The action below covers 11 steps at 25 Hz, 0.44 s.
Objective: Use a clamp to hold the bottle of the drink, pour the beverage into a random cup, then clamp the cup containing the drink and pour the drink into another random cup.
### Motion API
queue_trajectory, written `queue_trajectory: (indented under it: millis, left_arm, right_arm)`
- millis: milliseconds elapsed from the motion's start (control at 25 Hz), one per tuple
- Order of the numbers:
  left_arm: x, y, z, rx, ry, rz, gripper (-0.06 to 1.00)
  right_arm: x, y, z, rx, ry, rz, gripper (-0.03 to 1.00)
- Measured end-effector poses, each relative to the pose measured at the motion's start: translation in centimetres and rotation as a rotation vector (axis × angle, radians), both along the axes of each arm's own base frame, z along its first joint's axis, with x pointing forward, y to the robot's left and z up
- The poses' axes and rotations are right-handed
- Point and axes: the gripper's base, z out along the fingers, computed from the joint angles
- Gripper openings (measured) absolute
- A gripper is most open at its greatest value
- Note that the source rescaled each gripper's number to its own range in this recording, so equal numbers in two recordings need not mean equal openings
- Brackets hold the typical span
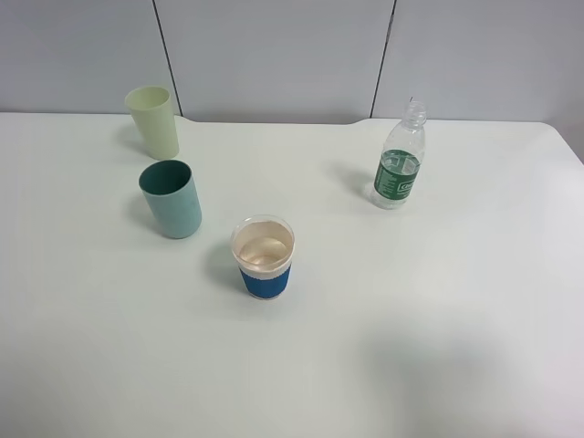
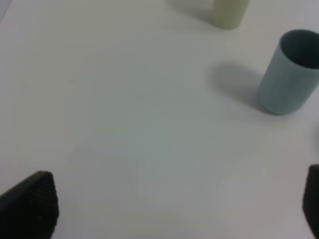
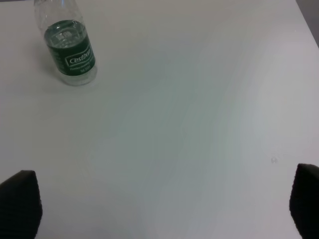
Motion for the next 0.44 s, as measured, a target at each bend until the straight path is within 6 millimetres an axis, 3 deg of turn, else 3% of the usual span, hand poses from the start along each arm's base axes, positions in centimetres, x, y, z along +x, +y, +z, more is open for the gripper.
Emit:
queue_trajectory:
  millis: [440]
  left_arm:
    - [0.00,0.00,0.01,0.000,-0.001,0.000,1.00]
  right_arm:
    - [0.00,0.00,0.00,0.000,0.000,0.000,1.00]
